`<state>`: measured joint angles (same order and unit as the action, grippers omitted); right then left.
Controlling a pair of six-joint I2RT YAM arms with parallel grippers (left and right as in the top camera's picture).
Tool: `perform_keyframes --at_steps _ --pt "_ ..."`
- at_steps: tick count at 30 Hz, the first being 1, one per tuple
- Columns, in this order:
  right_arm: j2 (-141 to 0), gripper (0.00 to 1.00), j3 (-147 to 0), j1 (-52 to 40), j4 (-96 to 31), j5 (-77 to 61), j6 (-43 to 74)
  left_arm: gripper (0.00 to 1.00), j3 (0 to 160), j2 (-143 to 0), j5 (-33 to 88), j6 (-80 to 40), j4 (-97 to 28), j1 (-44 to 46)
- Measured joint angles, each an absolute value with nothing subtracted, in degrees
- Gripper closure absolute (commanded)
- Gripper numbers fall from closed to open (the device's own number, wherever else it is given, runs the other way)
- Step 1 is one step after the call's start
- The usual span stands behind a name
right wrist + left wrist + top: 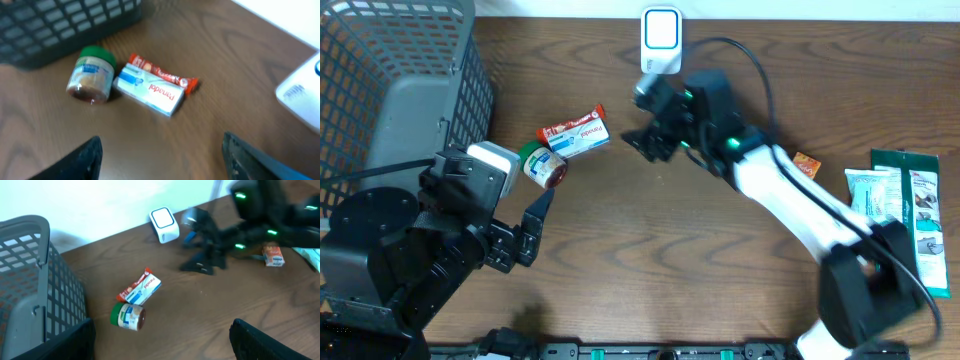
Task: Scan the item barcode
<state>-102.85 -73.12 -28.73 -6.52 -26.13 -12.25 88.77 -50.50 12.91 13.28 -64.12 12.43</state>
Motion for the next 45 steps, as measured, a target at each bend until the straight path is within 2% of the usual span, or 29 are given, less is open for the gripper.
perform_keyframes --at_steps 7,15,19,34,41,45 --pt "-118.5 0.21 -92.5 -33.8 -8.0 -27.7 -12.6 0.14 88.8 -50.5 12.9 13.3 -64.1 12.4" --pt "-137.1 0.22 -114.9 -38.6 -18.8 -31.8 -12.4 0.14 88.8 -50.5 12.9 13.3 -64.1 12.4" --pt "-141.9 0.21 -121.3 -39.4 -22.7 -34.9 -12.0 0.14 88.8 -50.5 12.9 13.3 -64.1 12.4" --pt "-143.1 0.18 -123.0 -40.8 -32.1 -39.7 -10.7 0.14 88.8 -50.5 12.9 13.3 -64.1 12.4" --pt "-147.5 0.21 -123.1 -42.7 -31.7 -39.9 -10.6 0.14 88.8 -50.5 12.9 13.3 -64.1 12.4" --pt "-148.1 0.27 -123.5 -42.7 -31.1 -40.6 -10.4 0.14 88.8 -50.5 12.9 13.3 -64.1 12.4"
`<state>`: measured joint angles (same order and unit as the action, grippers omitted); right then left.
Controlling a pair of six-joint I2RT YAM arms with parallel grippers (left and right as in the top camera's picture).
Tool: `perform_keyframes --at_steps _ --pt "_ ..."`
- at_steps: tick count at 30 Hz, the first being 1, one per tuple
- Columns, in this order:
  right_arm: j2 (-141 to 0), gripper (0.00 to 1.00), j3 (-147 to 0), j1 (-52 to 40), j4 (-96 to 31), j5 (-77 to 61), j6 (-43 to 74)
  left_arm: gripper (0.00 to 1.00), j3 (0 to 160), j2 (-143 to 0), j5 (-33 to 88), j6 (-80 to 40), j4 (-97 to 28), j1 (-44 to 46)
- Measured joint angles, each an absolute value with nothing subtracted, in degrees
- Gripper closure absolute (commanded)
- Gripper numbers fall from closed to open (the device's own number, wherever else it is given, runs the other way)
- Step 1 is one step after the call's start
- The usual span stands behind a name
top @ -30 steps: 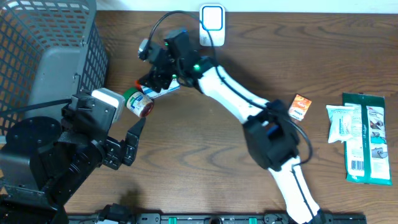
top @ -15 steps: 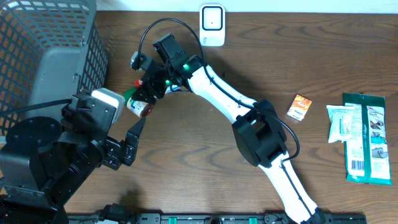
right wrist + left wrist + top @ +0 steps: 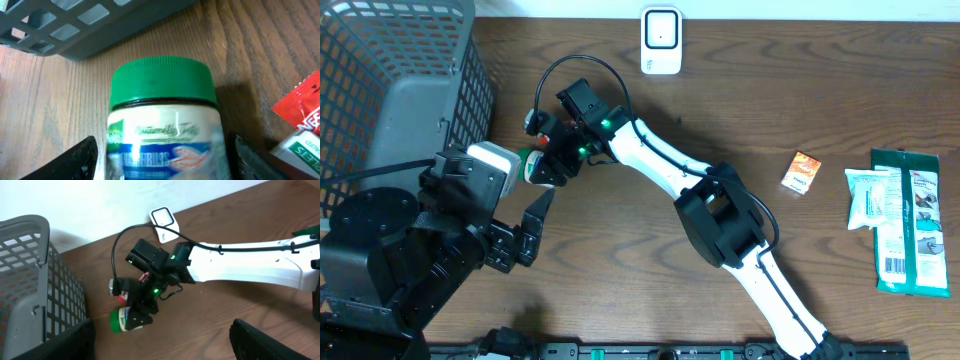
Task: Scan the item barcode
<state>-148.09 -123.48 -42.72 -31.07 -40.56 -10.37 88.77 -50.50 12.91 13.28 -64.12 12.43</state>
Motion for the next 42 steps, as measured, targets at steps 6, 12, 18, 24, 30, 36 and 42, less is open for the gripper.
perform_keyframes --at_steps 6,12,18,24,30,36,42 --pt "-148.2 0.39 -123.6 -42.7 -31.1 -40.1 -9.5 0.14 88.8 -50.5 12.9 13.3 -64.1 12.4" --pt "-148.2 0.56 -123.6 -42.7 -31.3 -40.3 -9.3 0.14 88.8 -50.5 12.9 13.3 -64.1 12.4" --pt "-148.5 0.66 -123.6 -42.7 -31.9 -42.9 -7.5 0.14 88.8 -50.5 12.9 13.3 -64.1 12.4" --pt "-149.6 0.75 -127.3 -41.7 -32.3 -54.0 -2.0 0.14 88.8 -50.5 12.9 13.3 -64.1 12.4" --pt "-149.7 0.80 -137.0 -35.0 -28.6 -73.2 8.6 0.14 88.8 -50.5 12.9 13.3 -64.1 12.4" --pt "-149.6 0.90 -140.0 -21.4 -12.8 -83.7 40.7 0.14 88.8 -50.5 12.9 13.3 -64.1 12.4" --pt "-149.6 0.64 -140.0 -11.5 -14.3 -84.5 53.5 0.14 88.8 -50.5 12.9 13.3 -64.1 12.4"
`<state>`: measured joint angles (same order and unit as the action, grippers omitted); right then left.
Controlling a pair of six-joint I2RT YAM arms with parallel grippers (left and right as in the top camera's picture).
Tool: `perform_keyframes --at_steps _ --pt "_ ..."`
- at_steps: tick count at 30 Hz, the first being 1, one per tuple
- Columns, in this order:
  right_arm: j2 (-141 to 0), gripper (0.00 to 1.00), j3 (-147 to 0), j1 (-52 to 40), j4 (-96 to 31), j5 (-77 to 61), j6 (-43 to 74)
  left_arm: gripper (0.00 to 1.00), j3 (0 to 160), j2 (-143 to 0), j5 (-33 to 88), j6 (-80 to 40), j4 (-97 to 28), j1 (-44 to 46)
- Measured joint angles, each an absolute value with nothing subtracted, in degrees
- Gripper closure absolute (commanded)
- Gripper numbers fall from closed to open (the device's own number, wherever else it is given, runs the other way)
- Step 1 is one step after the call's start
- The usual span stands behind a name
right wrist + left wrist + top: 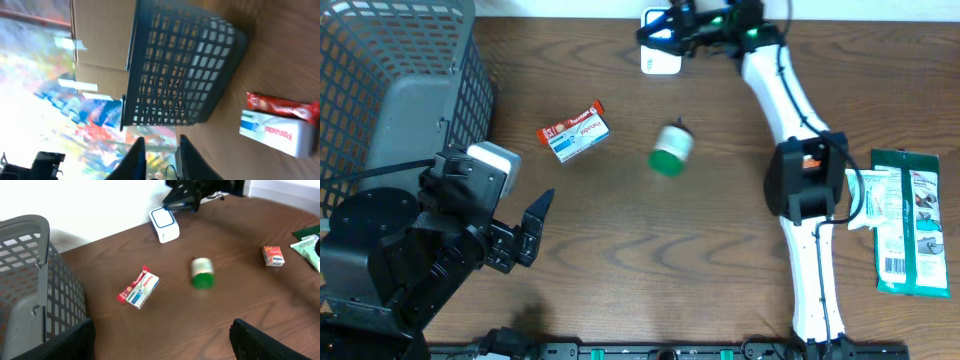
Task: Scan the item barcode
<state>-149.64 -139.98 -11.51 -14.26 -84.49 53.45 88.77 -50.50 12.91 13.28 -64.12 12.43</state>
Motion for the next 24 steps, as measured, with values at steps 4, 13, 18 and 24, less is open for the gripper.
perform_keyframes --at_steps 4,13,18,24 --pt "-149.6 0.01 -140.0 -10.7 -19.8 -85.8 45.9 0.14 88.8 -50.5 12.9 13.3 -64.2 12.4" --pt "-149.6 0.01 -140.6 -14.6 -58.8 -55.3 14.7 0.14 88.8 -50.5 12.9 13.3 -64.1 12.4" --pt "-147.4 0.01 -140.6 -17.2 -62.2 -38.5 7.1 0.14 88.8 -50.5 12.9 13.3 -64.1 12.4" --pt "-131.0 0.01 -141.0 -20.4 -74.8 -21.8 2.2 0.14 88.8 -50.5 12.9 13.3 -64.1 12.4"
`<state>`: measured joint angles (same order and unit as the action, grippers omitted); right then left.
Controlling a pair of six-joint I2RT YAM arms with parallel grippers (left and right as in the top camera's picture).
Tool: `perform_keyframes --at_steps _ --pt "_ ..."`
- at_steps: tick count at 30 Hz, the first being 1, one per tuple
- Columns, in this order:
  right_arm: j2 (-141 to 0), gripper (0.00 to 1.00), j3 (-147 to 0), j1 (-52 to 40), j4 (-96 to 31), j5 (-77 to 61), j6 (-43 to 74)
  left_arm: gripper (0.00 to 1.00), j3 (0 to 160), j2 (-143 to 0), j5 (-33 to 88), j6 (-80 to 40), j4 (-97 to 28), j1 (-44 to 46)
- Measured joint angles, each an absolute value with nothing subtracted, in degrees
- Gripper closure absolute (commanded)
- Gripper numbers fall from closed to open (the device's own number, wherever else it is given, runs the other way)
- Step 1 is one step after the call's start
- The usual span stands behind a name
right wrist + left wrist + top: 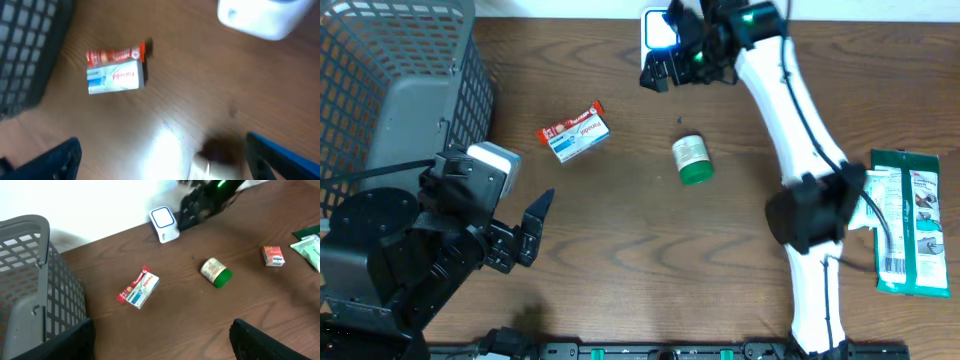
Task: Scan the item barcode
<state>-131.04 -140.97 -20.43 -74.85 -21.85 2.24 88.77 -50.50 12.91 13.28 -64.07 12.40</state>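
Observation:
The jar point(692, 160), green lid and pale label, lies on its side loose in the middle of the table; the left wrist view shows the jar point(216, 272) too. The white scanner point(660, 30) stands at the back edge, with its face lit blue. My right gripper point(660, 70) hangs open just in front of it, above the table and holding nothing. In its own blurred view, the right gripper point(170, 160) has its fingers wide apart, and the jar point(215, 167) is a smear at the bottom edge. My left gripper point(160, 345) is open at the front left, far from the jar.
A white Panadol box with a red bar point(575, 133) lies left of the jar. The grey mesh basket point(400, 90) fills the back left. A small orange box point(273, 256) and green and white packets point(905, 220) lie at the right.
The jar has shifted slightly right and turned, its lid now pointing toward the front. My right gripper has dropped a little forward of the scanner, and its fingers, close together then, now stand wide apart.
My right gripper first hovered open mid-table, with the jar beside the Panadol box at the left. Then its fingers were around the jar there. After that the jar lay loose mid-table, with the gripper up by the scanner. Now the jar rests slightly further right.

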Motion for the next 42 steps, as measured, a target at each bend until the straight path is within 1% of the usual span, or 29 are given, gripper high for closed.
perform_keyframes --at_steps 4,7,10,14,18,21,23,28,32,37,42 --pt "-121.7 0.01 -142.1 -25.2 -85.2 -13.0 2.5 0.14 88.8 -50.5 12.9 13.3 -64.1 12.4" --pt "-120.3 0.01 -142.3 -26.3 -92.2 -9.7 4.8 0.14 88.8 -50.5 12.9 13.3 -64.1 12.4" --pt "-121.1 0.01 -137.8 -25.6 -95.4 -3.8 9.0 0.14 88.8 -50.5 12.9 13.3 -64.1 12.4" --pt "-121.8 0.01 -129.9 -25.1 -91.3 0.0 11.4 0.14 88.8 -50.5 12.9 13.3 -64.1 12.4" --pt "-122.2 0.01 -119.4 -24.9 -82.4 -0.5 10.9 0.14 88.8 -50.5 12.9 13.3 -64.1 12.4" --pt "-122.4 0.01 -112.3 -23.6 -75.6 -5.9 7.6 0.14 88.8 -50.5 12.9 13.3 -64.1 12.4" --pt "-122.4 0.01 -109.5 -22.2 -73.9 -8.5 6.0 0.14 88.8 -50.5 12.9 13.3 -64.1 12.4" --pt "-122.4 0.01 -102.3 -13.1 -68.6 -20.5 -0.4 0.14 88.8 -50.5 12.9 13.3 -64.1 12.4" --pt "-122.4 0.01 -100.6 -8.3 -66.4 -27.0 -5.7 0.14 88.8 -50.5 12.9 13.3 -64.1 12.4" --pt "-122.4 0.01 -96.0 -7.6 -59.3 -32.1 -10.7 0.14 88.8 -50.5 12.9 13.3 -64.1 12.4" --pt "-122.4 0.04 -90.3 -7.6 -53.5 -34.6 -12.6 0.14 88.8 -50.5 12.9 13.3 -64.1 12.4"
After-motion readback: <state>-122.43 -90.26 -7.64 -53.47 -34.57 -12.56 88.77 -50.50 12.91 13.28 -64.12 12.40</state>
